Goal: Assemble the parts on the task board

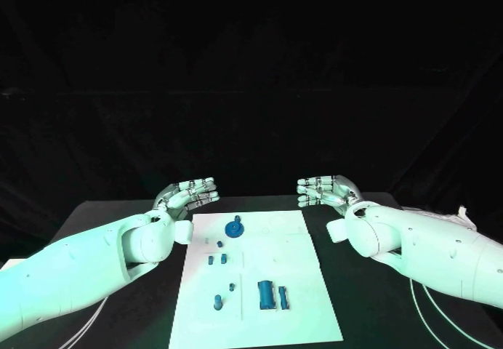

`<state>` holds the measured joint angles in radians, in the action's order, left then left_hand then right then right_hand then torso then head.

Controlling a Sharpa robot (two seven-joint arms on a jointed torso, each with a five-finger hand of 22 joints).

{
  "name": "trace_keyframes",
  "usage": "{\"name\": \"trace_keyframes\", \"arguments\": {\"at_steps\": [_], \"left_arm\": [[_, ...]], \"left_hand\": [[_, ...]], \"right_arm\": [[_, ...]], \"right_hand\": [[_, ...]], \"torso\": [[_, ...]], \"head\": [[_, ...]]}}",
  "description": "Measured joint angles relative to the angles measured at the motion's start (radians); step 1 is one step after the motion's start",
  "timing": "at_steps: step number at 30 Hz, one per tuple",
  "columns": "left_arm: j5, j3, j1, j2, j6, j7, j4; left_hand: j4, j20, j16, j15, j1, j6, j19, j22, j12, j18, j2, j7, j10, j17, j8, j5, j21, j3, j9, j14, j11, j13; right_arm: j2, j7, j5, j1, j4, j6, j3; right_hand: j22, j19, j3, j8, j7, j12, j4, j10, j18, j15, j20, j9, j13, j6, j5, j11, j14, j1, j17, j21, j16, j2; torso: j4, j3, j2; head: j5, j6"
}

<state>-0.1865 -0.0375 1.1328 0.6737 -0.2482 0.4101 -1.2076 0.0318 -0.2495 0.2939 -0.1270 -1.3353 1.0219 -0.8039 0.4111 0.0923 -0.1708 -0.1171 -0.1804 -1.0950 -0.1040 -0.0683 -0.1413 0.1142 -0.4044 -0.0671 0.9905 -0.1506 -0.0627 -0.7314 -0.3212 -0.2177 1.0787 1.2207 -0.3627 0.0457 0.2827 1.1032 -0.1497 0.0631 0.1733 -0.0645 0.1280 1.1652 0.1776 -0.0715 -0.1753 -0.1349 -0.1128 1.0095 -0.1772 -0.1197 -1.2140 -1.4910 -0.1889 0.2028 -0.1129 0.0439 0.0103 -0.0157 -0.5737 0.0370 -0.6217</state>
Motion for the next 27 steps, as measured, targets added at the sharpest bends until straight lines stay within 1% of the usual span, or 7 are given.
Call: {"name": "trace_keyframes", "arguments": {"at_steps": [2, 5, 8, 11, 17, 23, 27], "left_arm": [[-0.003, 0.0, 0.0, -0.006, -0.007, 0.006, 0.007], [-0.002, 0.001, 0.0, -0.003, -0.008, 0.005, 0.005], [-0.001, 0.001, -0.004, 0.003, -0.014, 0.004, -0.006], [0.002, 0.002, -0.012, 0.01, -0.028, 0.004, -0.032], [0.026, 0.015, -0.031, 0.041, -0.11, 0.013, -0.132], [0.075, 0.027, -0.062, 0.078, -0.259, 0.035, -0.263], [0.108, 0.033, -0.075, 0.095, -0.354, 0.052, -0.32]], "left_hand": [[0.0, 0.0, -0.013, 0.0, 0.001, -0.003, 0.0, -0.009, -0.005, 0.0, 0.001, -0.002, 0.0, 0.005, 0.001, 0.0, -0.002, 0.0, 0.001, 0.0, 0.0, 0.001], [-0.01, 0.025, -0.043, 0.012, 0.128, -0.102, 0.073, -0.049, -0.035, 0.0, 0.018, 0.012, 0.103, 0.034, 0.024, 0.011, -0.016, 0.035, 0.022, -0.09, 0.015, 0.021], [-0.017, 0.046, -0.066, 0.023, 0.242, -0.188, 0.141, -0.083, -0.053, 0.014, 0.037, 0.028, 0.196, 0.056, 0.039, 0.023, -0.039, 0.07, 0.037, -0.174, 0.028, 0.034], [-0.023, 0.071, -0.094, 0.04, 0.372, -0.287, 0.22, -0.122, -0.068, 0.026, 0.067, 0.046, 0.303, 0.075, 0.05, 0.037, -0.068, 0.109, 0.049, -0.271, 0.042, 0.046], [-0.029, 0.112, -0.139, 0.095, 0.593, -0.455, 0.354, -0.189, -0.081, 0.047, 0.1, 0.077, 0.485, 0.094, 0.058, 0.089, -0.095, 0.177, 0.061, -0.436, 0.09, 0.057], [-0.031, 0.142, -0.173, 0.115, 0.753, -0.578, 0.451, -0.236, -0.087, 0.062, 0.111, 0.126, 0.617, 0.1, 0.061, 0.121, -0.103, 0.226, 0.064, -0.556, 0.128, 0.06], [-0.031, 0.171, -0.191, 0.121, 0.847, -0.649, 0.507, -0.265, -0.087, 0.097, 0.114, 0.153, 0.694, 0.101, 0.061, 0.131, -0.108, 0.255, 0.065, -0.626, 0.139, 0.061]], "right_arm": [[0.016, -0.015, 0.014, 0.001, -0.023, 0.014, 0.001], [0.012, -0.014, 0.014, 0.001, -0.016, 0.012, 0.001], [0.006, -0.013, 0.016, -0.001, -0.001, 0.004, -0.002], [0.0, -0.014, 0.023, -0.004, 0.029, -0.012, -0.007], [-0.017, -0.043, 0.059, -0.012, 0.155, -0.097, -0.022], [-0.038, -0.097, 0.124, -0.024, 0.286, -0.229, -0.039], [-0.046, -0.13, 0.161, -0.027, 0.331, -0.303, -0.044]], "right_hand": [[-0.022, 0.02, -0.01, 0.0, -0.003, 0.0, -0.004, 0.005, 0.0, 0.003, 0.003, 0.011, 0.028, 0.006, 0.002, -0.001, -0.018, 0.007, 0.021, -0.017, 0.014, 0.005], [-0.053, -0.085, 0.002, -0.02, -0.018, 0.022, -0.016, -0.107, 0.0, 0.025, 0.021, 0.026, 0.061, -0.093, 0.022, 0.013, 0.099, 0.159, 0.042, -0.04, 0.041, -0.007], [-0.074, -0.178, 0.015, -0.034, -0.032, 0.036, -0.028, -0.203, -0.024, 0.04, 0.035, 0.036, 0.078, -0.177, 0.036, 0.022, 0.201, 0.281, 0.056, -0.055, 0.064, -0.02], [-0.099, -0.291, 0.033, -0.044, -0.05, 0.046, -0.05, -0.32, -0.034, 0.053, 0.052, 0.064, 0.092, -0.279, 0.054, 0.053, 0.324, 0.428, 0.072, -0.073, 0.084, -0.03], [-0.141, -0.476, 0.07, -0.054, -0.078, 0.054, -0.102, -0.512, -0.055, 0.065, 0.081, 0.109, 0.106, -0.445, 0.082, 0.095, 0.527, 0.67, 0.108, -0.103, 0.099, -0.039], [-0.172, -0.611, 0.118, -0.056, -0.133, 0.058, -0.119, -0.654, -0.07, 0.069, 0.135, 0.125, 0.109, -0.567, 0.137, 0.112, 0.676, 0.847, 0.157, -0.156, 0.105, -0.042], [-0.193, -0.69, 0.132, -0.056, -0.153, 0.058, -0.123, -0.735, -0.099, 0.07, 0.155, 0.13, 0.11, -0.637, 0.157, 0.115, 0.761, 0.949, 0.173, -0.18, 0.105, -0.043]], "torso": [[0.001, 0.003, 0.005], [0.001, 0.0036, 0.006], [-0.0002, 0.0039, 0.007], [-0.0031, 0.0074, 0.014], [-0.0089, 0.0136, 0.026], [-0.0099, 0.0152, 0.029], [-0.0102, 0.0155, 0.029]], "head": [[-0.003, 0.008], [-0.004, 0.008], [-0.009, 0.008], [-0.02, 0.014], [-0.035, 0.021], [-0.037, 0.022], [-0.037, 0.022]]}}
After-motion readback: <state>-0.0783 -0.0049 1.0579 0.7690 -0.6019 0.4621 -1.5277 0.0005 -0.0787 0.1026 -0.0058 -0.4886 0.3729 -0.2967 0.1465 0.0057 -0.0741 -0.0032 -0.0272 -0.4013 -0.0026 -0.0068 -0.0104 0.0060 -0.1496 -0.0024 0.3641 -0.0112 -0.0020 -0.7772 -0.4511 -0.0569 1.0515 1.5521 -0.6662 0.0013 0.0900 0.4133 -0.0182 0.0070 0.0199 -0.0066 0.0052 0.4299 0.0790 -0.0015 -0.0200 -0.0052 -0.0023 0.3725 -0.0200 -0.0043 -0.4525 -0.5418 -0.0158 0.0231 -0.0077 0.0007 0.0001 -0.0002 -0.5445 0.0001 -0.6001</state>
